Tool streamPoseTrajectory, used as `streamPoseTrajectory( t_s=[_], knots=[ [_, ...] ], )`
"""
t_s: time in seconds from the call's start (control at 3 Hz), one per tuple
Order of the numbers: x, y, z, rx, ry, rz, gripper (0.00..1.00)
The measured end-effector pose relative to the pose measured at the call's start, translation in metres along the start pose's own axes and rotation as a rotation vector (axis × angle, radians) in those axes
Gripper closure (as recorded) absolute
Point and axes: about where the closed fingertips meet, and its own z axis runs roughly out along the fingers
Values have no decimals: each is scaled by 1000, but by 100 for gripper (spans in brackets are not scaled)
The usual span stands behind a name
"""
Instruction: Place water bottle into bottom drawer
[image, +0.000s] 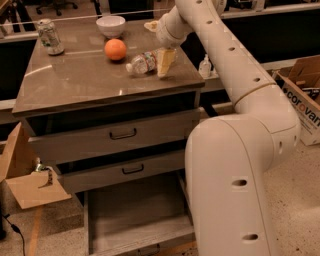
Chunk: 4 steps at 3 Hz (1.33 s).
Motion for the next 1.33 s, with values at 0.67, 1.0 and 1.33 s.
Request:
streamPoseTrajectory(
  t_s=[0.67, 1.0, 1.33],
  knots=[
    [-14, 6, 13, -59, -59, -62, 18],
    [-22, 12, 17, -97, -86, -84, 41],
    [-32, 23, 18, -143, -128, -115, 64]
  ],
)
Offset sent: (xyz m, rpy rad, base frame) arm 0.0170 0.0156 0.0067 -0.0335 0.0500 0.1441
